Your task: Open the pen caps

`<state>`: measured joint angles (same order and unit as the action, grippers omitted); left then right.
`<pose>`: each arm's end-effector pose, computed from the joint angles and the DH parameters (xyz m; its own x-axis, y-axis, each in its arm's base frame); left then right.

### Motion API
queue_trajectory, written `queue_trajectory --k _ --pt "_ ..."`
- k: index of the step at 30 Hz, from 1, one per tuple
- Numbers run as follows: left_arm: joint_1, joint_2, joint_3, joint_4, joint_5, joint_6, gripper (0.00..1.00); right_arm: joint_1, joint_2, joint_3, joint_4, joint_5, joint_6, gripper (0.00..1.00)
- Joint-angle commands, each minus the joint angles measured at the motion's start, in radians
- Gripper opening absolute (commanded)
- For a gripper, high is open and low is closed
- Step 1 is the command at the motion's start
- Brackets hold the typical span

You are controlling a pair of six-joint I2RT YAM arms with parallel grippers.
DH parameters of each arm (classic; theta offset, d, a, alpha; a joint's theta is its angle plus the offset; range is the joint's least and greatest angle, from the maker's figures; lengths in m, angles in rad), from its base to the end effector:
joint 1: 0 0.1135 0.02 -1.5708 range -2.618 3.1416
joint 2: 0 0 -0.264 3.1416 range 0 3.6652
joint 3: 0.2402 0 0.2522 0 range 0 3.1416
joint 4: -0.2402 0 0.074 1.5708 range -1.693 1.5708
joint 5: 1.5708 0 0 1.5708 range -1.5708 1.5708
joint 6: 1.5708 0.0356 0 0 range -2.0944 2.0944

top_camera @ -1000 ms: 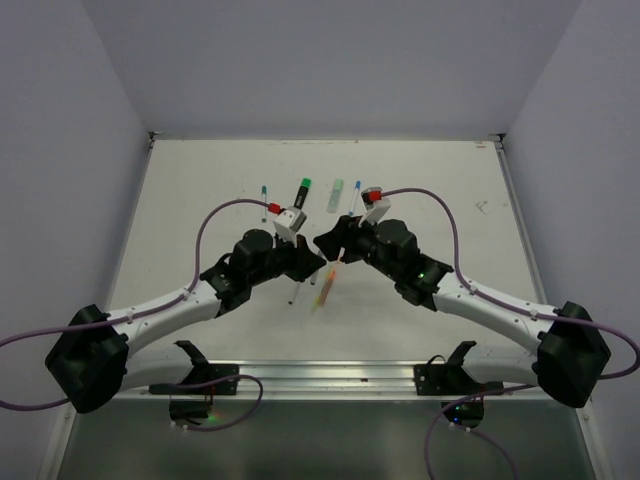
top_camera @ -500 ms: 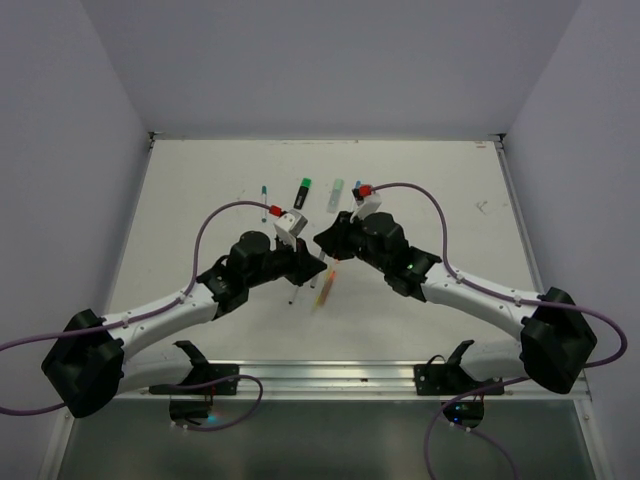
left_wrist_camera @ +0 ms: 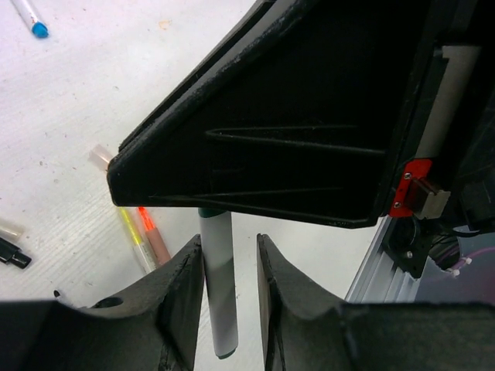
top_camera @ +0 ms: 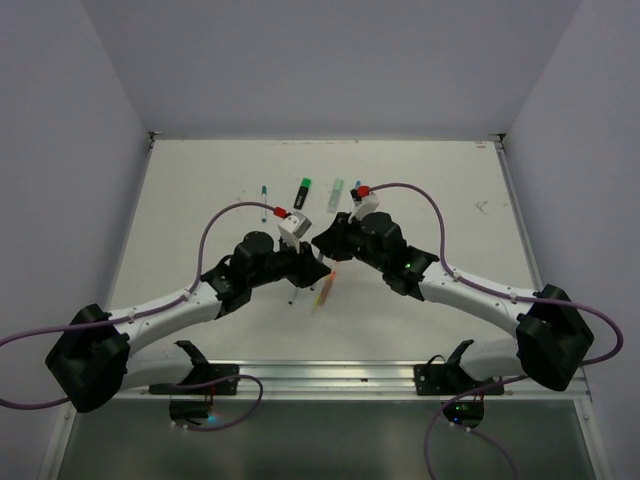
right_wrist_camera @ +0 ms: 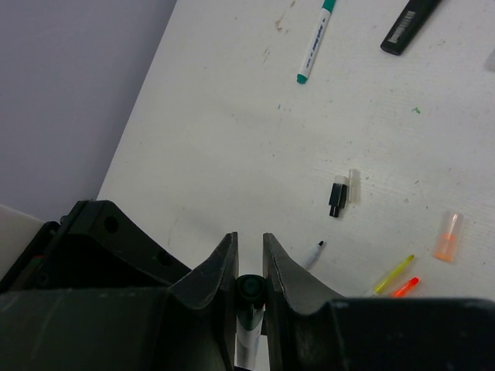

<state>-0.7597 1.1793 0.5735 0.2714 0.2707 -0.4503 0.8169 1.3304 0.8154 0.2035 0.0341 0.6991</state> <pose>0.1799 -0.1840 0.2318 -0.5828 -0.0248 -0.8123 0.6588 0.5707 -0.4901 0.2091 0.2209 0.2679 -0.6152 0.2844 -0.7353 -0.4057 0.6855 0.6046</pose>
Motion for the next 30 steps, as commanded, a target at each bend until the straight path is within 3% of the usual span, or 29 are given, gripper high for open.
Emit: queue_trajectory --k 1,3,6,7,19,30 --pt "-0.010 0.011 -0.004 0.043 0.035 0.016 0.34 -0.004 -0.010 0.019 0.048 0.001 0.014 0.00" --pt "-0.013 0.014 -0.003 0.042 0.035 0.018 0.29 -0.007 -0.013 0.019 0.047 0.006 0.011 0.00" --pt "-0.021 0.017 -0.001 0.042 0.035 0.018 0.13 -0.010 -0.014 0.019 0.045 0.009 0.011 0.00" --pt "-0.023 0.014 0.000 0.038 0.036 0.018 0.00 -0.013 -0.014 0.021 0.043 0.009 0.011 0.00" --pt "-0.066 0.014 -0.069 0.023 0.070 -0.013 0.00 -0.180 -0.060 0.097 0.043 -0.022 0.017 0.00" --pt "-0.142 0.085 -0.115 0.040 0.067 -0.074 0.00 -0.312 -0.054 0.224 0.145 0.133 -0.049 0.00"
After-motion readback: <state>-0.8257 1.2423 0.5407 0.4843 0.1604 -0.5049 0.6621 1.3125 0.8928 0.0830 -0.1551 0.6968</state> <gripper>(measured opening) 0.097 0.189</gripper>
